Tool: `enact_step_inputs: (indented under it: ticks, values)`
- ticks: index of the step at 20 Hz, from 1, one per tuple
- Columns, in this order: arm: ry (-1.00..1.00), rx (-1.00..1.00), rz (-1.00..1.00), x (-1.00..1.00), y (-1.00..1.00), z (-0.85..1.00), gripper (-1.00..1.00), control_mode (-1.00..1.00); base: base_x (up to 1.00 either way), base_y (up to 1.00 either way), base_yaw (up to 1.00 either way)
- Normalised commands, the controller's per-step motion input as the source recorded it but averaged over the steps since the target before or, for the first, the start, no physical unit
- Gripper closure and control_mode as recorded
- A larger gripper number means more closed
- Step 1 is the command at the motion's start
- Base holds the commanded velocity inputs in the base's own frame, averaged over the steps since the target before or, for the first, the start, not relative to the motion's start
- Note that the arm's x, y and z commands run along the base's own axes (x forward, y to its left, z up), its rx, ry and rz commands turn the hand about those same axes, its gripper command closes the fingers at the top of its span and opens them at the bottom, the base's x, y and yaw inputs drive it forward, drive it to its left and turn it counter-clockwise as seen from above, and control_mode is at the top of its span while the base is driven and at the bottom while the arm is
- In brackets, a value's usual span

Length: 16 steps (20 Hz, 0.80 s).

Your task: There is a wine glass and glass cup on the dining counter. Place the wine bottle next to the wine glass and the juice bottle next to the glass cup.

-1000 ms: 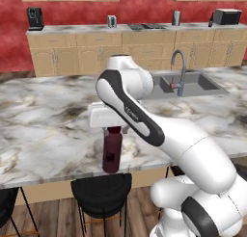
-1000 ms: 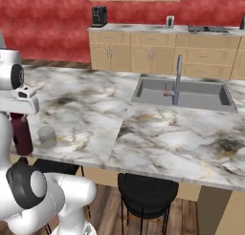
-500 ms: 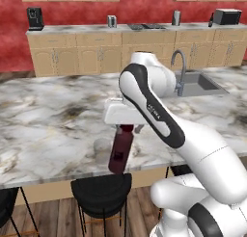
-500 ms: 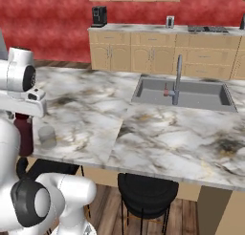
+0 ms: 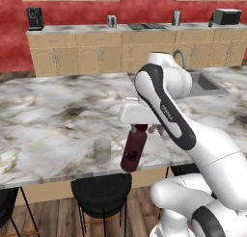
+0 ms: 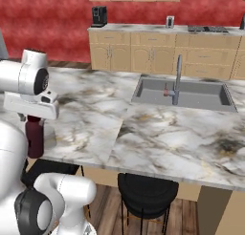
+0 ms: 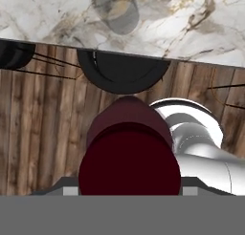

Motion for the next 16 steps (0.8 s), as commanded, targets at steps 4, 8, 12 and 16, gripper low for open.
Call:
enact_step_inputs:
  ticks: [4, 8, 12, 16]
  values:
    - [0.00, 0.00, 0.00, 0.03, -0.40, -0.01, 1.00, -1.00, 0.00, 0.00, 0.00]
    - [0.00, 0.00, 0.00, 0.00, -0.42, -0.04, 1.00, -1.00, 0.00, 0.00, 0.00]
    - [0.00, -0.08, 0.00, 0.20, -0.35, -0.13, 1.00, -1.00, 0.00, 0.00, 0.00]
    - [-0.05, -0.12, 0.00, 0.45, -0.15, -0.20, 1.00, -1.00, 0.00, 0.00, 0.00]
